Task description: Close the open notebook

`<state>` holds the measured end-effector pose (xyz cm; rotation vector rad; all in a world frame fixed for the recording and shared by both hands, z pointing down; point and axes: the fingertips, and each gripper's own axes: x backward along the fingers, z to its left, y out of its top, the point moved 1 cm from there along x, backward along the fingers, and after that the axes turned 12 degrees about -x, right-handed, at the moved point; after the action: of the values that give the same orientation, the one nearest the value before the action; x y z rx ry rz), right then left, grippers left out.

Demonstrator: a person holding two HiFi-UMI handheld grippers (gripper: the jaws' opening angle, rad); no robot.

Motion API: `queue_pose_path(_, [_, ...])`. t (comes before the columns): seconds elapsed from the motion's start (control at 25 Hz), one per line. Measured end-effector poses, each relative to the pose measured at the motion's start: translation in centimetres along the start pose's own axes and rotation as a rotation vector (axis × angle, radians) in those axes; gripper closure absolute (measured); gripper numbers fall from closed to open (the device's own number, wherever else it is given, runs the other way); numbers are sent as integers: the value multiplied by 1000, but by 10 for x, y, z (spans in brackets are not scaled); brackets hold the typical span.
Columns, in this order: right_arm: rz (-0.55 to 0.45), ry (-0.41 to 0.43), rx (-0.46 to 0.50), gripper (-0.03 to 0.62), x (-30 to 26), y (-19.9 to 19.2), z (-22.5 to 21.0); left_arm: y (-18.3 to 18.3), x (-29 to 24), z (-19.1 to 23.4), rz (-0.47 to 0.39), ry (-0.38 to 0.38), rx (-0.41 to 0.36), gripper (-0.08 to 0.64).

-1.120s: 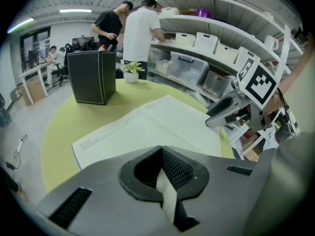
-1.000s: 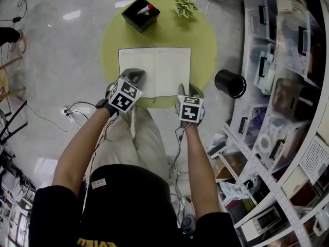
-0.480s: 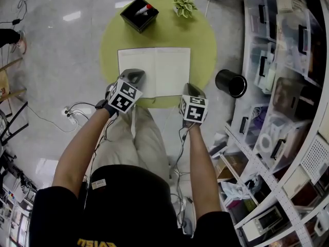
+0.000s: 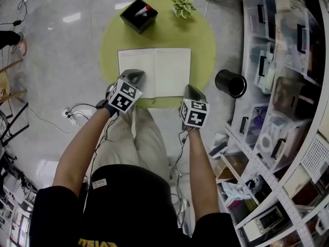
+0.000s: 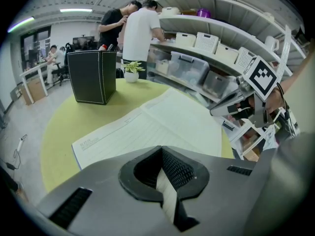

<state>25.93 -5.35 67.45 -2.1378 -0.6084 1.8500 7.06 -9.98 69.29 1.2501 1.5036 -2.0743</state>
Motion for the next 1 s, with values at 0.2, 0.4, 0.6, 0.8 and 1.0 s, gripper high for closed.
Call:
queue_pose_path(0.2, [-15,5,0,578,6,2,2,0,1,-1,3,1,2,554])
queue_pose_path(0.4, [-26,16,-2,578,13,5,6,0,1,1,6,1,6,554])
queue_pose_path(0.6, [-28,18,-12,578,18,5,5,2,0,-1,4,-3,10,554])
queue_pose_path(0.8, [-22,36,-21,578,23,8,9,1,1,0,1,-7,15,554])
queue_pose_path(1.0, [-28,44,-22,578,32,11,13,1,2,-1,0,-11,17,554])
